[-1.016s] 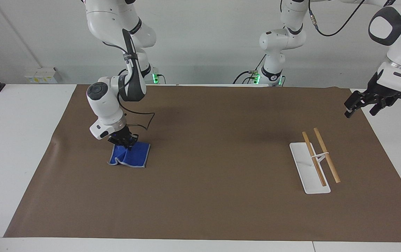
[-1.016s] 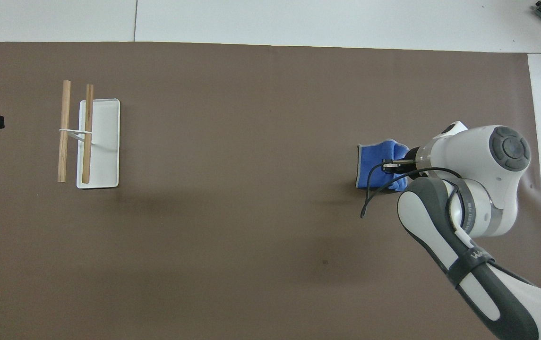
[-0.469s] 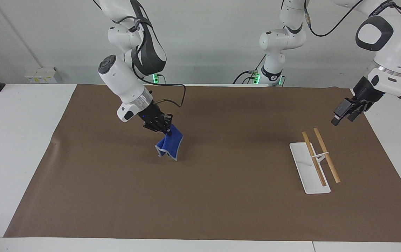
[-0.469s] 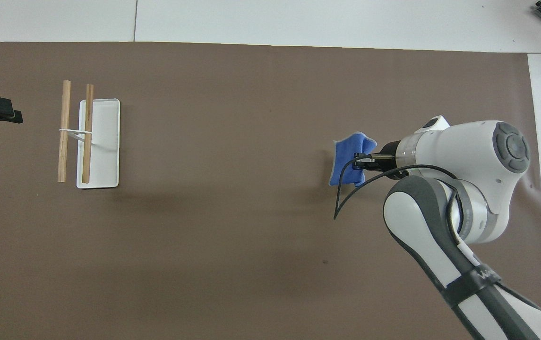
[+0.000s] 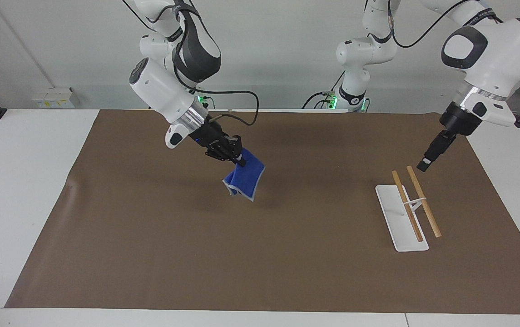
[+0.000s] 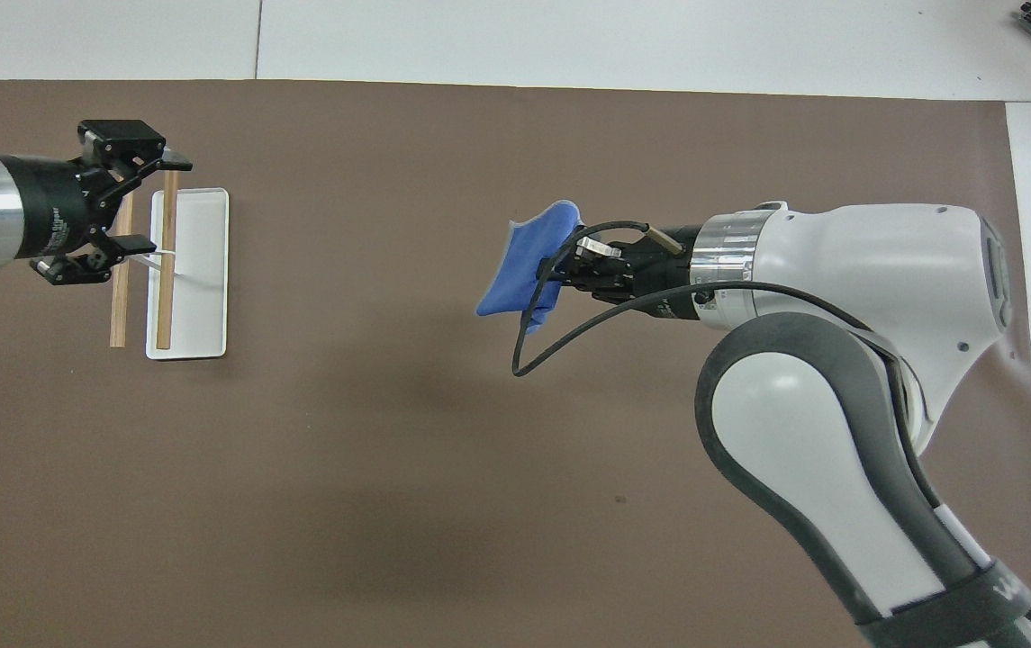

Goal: Right arm passes towel to left arm to hang
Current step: 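Lift the towel with the right gripper while the left gripper approaches, then grasp the towel with the left gripper beside the right gripper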

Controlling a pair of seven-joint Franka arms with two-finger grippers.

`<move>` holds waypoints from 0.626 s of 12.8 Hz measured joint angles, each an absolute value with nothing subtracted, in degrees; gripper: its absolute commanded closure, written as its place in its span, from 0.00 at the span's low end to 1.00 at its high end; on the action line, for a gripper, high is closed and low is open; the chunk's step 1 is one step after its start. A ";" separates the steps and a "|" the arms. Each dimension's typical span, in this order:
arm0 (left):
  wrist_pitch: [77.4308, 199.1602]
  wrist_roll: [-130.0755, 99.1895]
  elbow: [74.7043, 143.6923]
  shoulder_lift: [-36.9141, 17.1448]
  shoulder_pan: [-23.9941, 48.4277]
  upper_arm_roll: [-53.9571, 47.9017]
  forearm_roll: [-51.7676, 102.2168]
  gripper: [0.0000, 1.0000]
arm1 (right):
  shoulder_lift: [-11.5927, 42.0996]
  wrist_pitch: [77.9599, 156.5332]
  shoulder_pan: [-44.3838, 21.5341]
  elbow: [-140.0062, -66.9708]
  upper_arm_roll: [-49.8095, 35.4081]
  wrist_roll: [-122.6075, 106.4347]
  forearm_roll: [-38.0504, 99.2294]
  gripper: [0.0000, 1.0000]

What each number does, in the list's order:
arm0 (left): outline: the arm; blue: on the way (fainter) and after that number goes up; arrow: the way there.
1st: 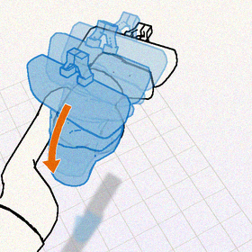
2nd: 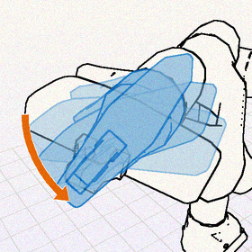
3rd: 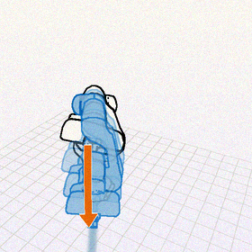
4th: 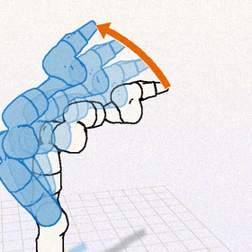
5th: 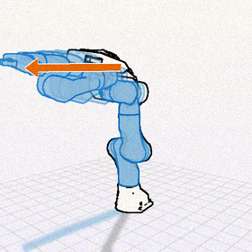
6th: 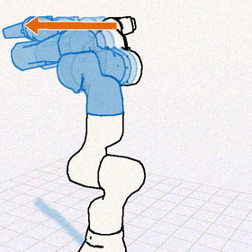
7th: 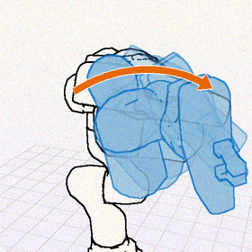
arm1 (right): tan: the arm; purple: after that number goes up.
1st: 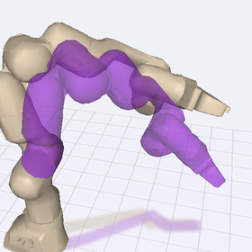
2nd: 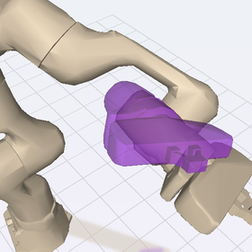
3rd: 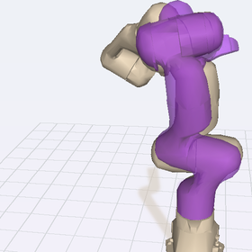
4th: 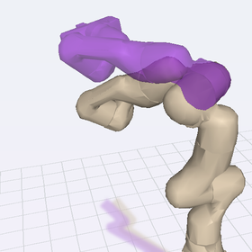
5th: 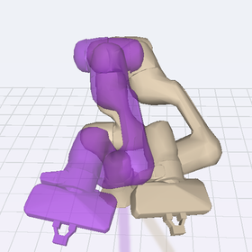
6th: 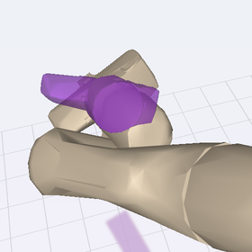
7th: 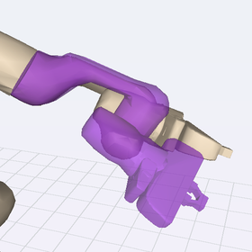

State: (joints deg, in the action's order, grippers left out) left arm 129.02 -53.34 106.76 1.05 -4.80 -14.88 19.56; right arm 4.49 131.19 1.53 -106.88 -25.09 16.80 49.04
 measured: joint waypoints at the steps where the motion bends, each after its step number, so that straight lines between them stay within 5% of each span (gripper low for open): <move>1: 131.74 -57.80 107.60 1.08 -4.81 -17.27 19.69 0.00 | 4.51 131.95 0.65 -106.63 -25.47 17.21 51.98 1.00; 8: 140.19 -81.49 112.08 2.10 -5.33 -29.58 19.79 0.00 | 5.85 143.25 -6.56 -106.21 -25.69 26.14 56.98 1.00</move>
State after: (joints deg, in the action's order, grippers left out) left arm 140.19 -81.49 112.08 2.10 -5.33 -29.58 19.79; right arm 5.85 143.25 -6.56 -106.21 -25.69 26.14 56.98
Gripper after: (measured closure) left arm 0.000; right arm 0.930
